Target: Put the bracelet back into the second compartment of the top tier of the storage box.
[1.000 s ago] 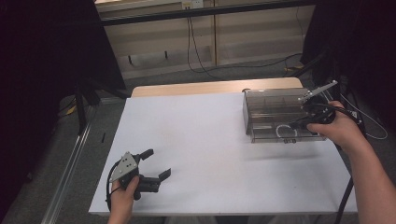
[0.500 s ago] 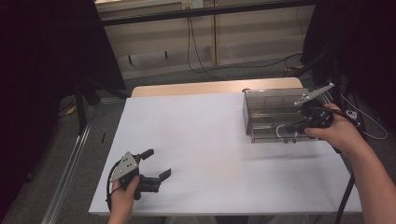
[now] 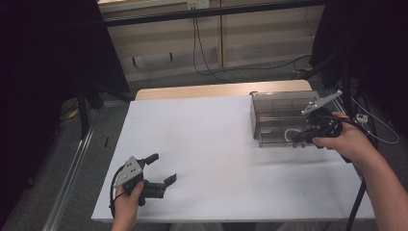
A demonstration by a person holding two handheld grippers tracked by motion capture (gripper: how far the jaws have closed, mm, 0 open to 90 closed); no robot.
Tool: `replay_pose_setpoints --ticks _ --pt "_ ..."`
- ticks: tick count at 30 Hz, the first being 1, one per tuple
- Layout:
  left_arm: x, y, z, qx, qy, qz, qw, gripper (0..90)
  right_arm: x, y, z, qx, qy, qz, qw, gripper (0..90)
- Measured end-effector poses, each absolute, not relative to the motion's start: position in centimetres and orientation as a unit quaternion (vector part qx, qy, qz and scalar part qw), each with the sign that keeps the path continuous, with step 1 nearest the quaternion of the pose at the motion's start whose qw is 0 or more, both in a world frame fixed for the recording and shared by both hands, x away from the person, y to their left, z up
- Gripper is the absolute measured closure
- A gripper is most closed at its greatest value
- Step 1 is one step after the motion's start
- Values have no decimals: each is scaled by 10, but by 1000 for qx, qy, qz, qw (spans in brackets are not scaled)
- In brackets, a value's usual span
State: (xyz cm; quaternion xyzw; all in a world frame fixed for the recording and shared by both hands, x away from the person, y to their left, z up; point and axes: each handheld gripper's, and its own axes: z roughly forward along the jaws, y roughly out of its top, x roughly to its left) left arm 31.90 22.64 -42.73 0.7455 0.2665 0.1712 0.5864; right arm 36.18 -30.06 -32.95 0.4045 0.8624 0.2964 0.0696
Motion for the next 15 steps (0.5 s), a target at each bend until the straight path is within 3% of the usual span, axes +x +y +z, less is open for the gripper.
replay_pose_setpoints --ticks 15 --pt "319 227 -427 747 265 172 585 16 354 -302 -336 400 866 296 57 900"
